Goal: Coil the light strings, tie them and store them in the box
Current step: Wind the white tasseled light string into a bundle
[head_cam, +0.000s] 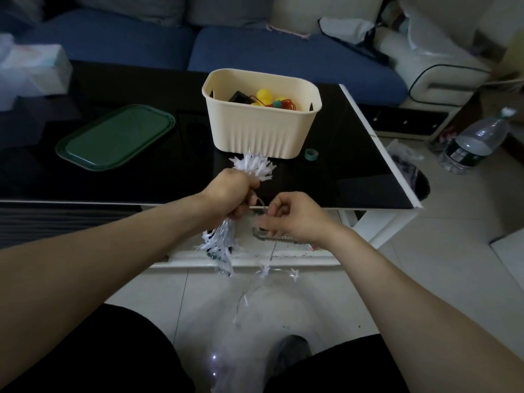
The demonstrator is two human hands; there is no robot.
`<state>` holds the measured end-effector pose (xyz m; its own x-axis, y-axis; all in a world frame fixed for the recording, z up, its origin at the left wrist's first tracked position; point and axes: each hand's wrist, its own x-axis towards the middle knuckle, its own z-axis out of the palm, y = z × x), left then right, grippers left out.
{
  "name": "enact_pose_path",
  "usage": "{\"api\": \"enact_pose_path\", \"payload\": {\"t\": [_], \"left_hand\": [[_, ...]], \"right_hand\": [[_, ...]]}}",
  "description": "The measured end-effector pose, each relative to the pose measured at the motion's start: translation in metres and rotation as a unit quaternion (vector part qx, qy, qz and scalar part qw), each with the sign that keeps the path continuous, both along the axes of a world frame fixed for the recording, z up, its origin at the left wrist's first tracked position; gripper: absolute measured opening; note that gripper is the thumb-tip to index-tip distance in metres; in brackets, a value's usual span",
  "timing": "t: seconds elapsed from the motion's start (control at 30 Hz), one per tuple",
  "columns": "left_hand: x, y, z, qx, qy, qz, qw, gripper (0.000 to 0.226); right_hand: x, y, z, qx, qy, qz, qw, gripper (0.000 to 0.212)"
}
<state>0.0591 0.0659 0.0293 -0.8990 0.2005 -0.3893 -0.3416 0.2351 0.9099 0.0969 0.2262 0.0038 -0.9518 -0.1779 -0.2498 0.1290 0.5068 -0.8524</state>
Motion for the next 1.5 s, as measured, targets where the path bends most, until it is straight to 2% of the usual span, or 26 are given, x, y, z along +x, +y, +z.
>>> {"api": "enact_pose_path", "payload": {"t": [0.13,0.23,0.4,0.57,0.67,0.8,1.07,1.27,1.4,1.5], "left_hand": [[0.000,0.000,0.003,0.056,0.012,0.033,0.998,0.025],[0.000,0.000,0.001,0.053,0.016,0.024,0.998,0.024],[0.001,0.000,-0.005,0.033,0.027,0.001,0.999,0.031],[0.000,0.001,-0.008,0.028,0.016,-0.017,0.999,0.032],[0.001,0.001,-0.007,0.027,0.013,-0.033,0.999,0.030],[0.005,0.004,-0.007,0.026,0.008,-0.075,0.997,0.028],[0.003,0.009,-0.011,0.097,-0.010,-0.092,0.991,0.031],[0.005,0.010,-0.011,0.118,0.013,-0.132,0.984,0.038],[0.009,0.009,-0.012,0.114,0.025,-0.113,0.987,0.026],[0.009,0.010,-0.013,0.103,0.042,-0.081,0.991,0.028]], "right_hand": [[0.001,0.004,0.002,0.001,-0.061,-0.001,0.998,0.038],[0.004,0.003,0.007,-0.055,-0.094,-0.008,0.994,0.042],[0.002,0.003,0.015,-0.184,-0.090,-0.049,0.978,0.013],[0.000,0.006,0.015,-0.284,-0.044,-0.109,0.952,0.021],[0.001,0.005,0.013,-0.280,0.004,-0.125,0.952,0.017],[0.002,0.000,0.014,-0.283,0.021,-0.145,0.948,0.017],[-0.001,-0.004,0.009,-0.208,0.073,-0.186,0.958,0.010],[-0.003,-0.009,0.008,-0.155,0.071,-0.220,0.960,0.028],[-0.001,-0.009,0.009,-0.158,0.090,-0.217,0.959,0.024],[0.001,-0.007,0.013,-0.169,0.092,-0.193,0.962,0.018]]}}
